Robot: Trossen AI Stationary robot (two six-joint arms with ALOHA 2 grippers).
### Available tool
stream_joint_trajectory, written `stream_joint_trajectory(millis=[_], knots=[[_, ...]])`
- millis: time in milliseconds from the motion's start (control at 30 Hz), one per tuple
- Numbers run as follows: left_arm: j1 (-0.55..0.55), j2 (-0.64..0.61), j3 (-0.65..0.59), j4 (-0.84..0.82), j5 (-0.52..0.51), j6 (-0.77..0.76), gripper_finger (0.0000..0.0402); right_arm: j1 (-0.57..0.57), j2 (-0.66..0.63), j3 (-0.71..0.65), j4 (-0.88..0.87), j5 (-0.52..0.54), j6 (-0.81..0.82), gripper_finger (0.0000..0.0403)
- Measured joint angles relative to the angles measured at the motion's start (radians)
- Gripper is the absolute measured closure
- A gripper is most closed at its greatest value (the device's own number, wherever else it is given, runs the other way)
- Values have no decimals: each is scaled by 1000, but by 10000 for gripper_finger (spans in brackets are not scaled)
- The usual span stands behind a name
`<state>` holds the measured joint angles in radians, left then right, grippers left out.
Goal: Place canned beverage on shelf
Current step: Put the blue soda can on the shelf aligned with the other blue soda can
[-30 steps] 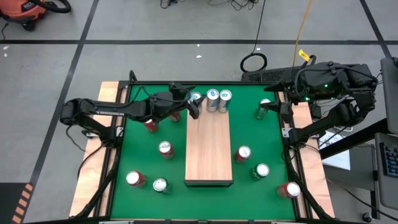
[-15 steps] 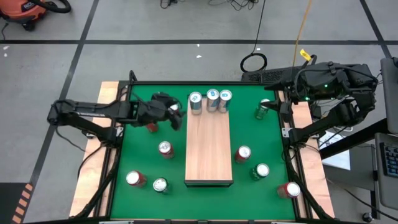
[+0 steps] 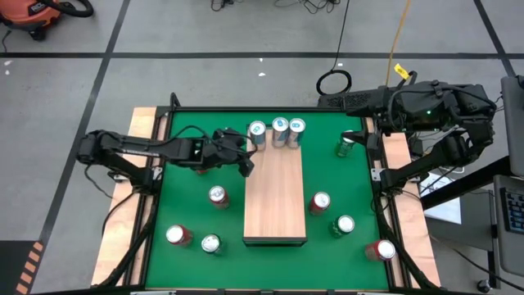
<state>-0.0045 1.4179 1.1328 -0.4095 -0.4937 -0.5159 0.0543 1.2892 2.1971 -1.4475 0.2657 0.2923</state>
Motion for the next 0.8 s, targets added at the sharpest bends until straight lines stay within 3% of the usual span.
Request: stream_joint_trajectory(millis=[300,800], knots=[[0,60,0,113,-3,9,233,0,0,0,0,30,4,101],[16,86,0,168,5,27,238,0,0,0,-1,55,-8,101]])
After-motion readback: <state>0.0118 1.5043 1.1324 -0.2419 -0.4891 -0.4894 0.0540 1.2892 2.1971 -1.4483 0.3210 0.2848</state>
